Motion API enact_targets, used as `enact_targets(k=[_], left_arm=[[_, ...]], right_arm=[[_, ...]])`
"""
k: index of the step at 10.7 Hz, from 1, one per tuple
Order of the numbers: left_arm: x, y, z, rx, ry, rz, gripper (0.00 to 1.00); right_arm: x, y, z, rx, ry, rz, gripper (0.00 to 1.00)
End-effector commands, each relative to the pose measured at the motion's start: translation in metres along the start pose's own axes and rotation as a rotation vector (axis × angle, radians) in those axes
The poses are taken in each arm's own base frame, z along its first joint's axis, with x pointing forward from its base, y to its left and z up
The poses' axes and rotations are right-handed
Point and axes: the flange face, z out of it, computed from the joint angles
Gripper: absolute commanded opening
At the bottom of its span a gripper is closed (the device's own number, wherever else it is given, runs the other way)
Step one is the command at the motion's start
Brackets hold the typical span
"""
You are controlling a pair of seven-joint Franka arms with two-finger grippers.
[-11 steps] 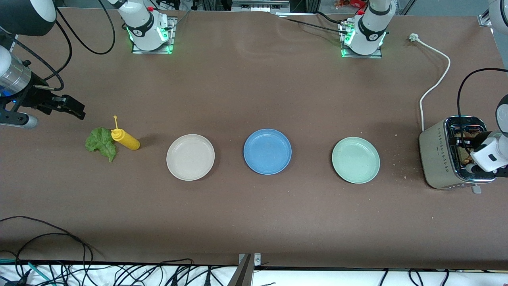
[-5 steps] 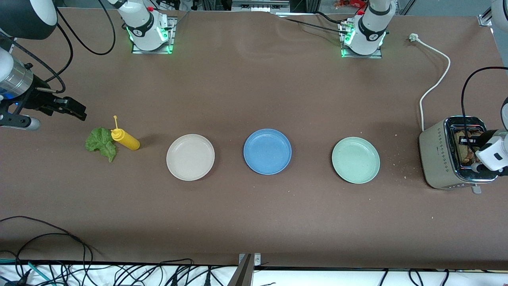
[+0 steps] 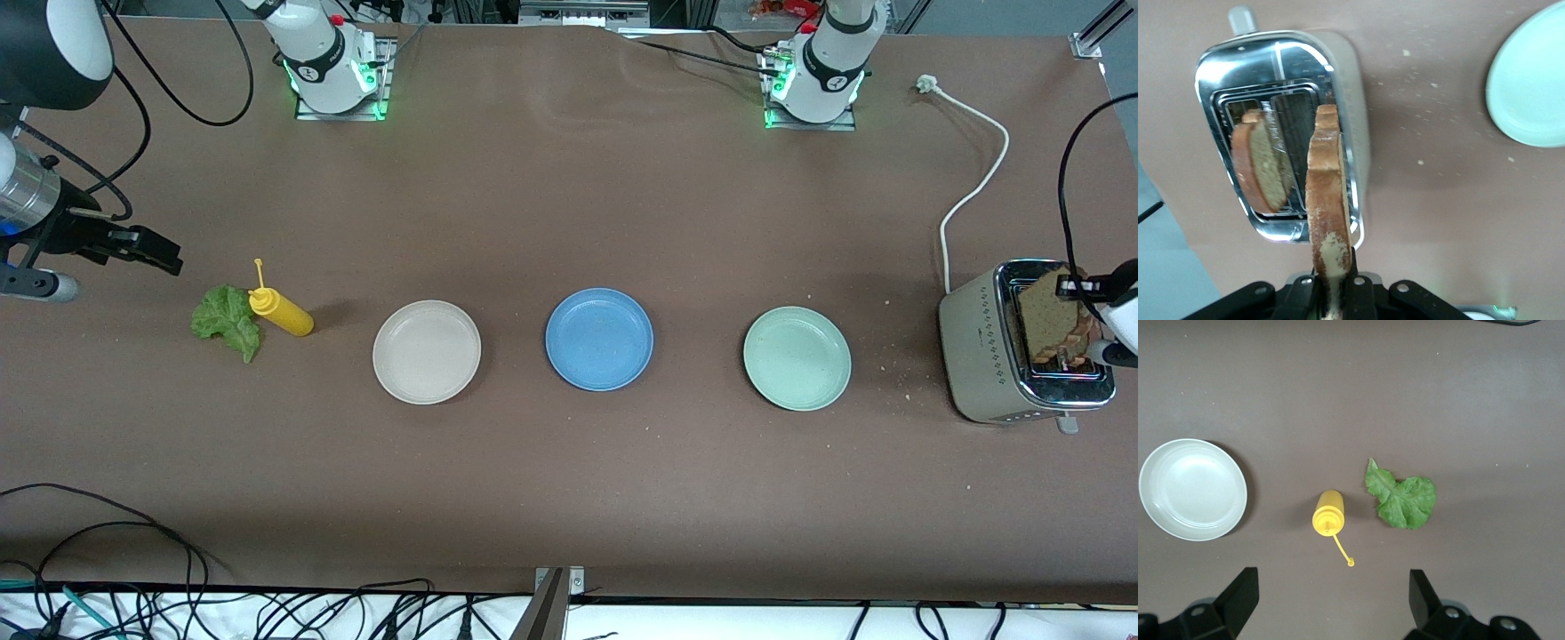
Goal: Make sandwich in blue plate with both arms
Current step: 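Lower the bread onto the blue plate while the right gripper reaches the lettuce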
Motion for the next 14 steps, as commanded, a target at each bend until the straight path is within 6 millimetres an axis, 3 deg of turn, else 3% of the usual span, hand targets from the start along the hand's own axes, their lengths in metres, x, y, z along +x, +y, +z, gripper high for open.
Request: enact_targets(k=[1,3,4,5,6,9,12,14], left_arm=[[0.002,0.105,-0.054,0.033,-0.022,0.147,0.0],[0.007,0.185,-0.065,-0.016,-0.006,0.269,0.0],[0.007,0.217,-0.066,-0.082,0.005,0.322,0.0],[0.015,0.24,-0.055,-0.163,-0.011,0.362,0.0],[0.024,0.274,-0.04,-0.22,-0.04,0.413,0.0],[0.059,0.376,0.024,-0.449,-0.156,0.468,0.0],[0.111,0.442,0.08,-0.797,-0.109,0.368,0.0],[0.134,0.488,0.112,-0.945,-0.04,0.309,0.0]], right_arm=[[0.011,0.028,0.016,0.002,-0.025,-0.046,1.0],[0.019,0.039,0.036,-0.045,-0.049,-0.066,1.0],[0.024,0.045,0.046,-0.062,-0.055,-0.074,1.0],[0.029,0.05,0.056,-0.062,-0.061,-0.084,1.0],[0.034,0.061,0.07,-0.061,-0.075,-0.076,1.0],[0.047,0.065,0.117,-0.054,-0.111,-0.079,1.0],[0.055,0.071,0.169,-0.05,-0.115,-0.076,1.0],[0.059,0.074,0.206,-0.047,-0.14,-0.073,1.0]])
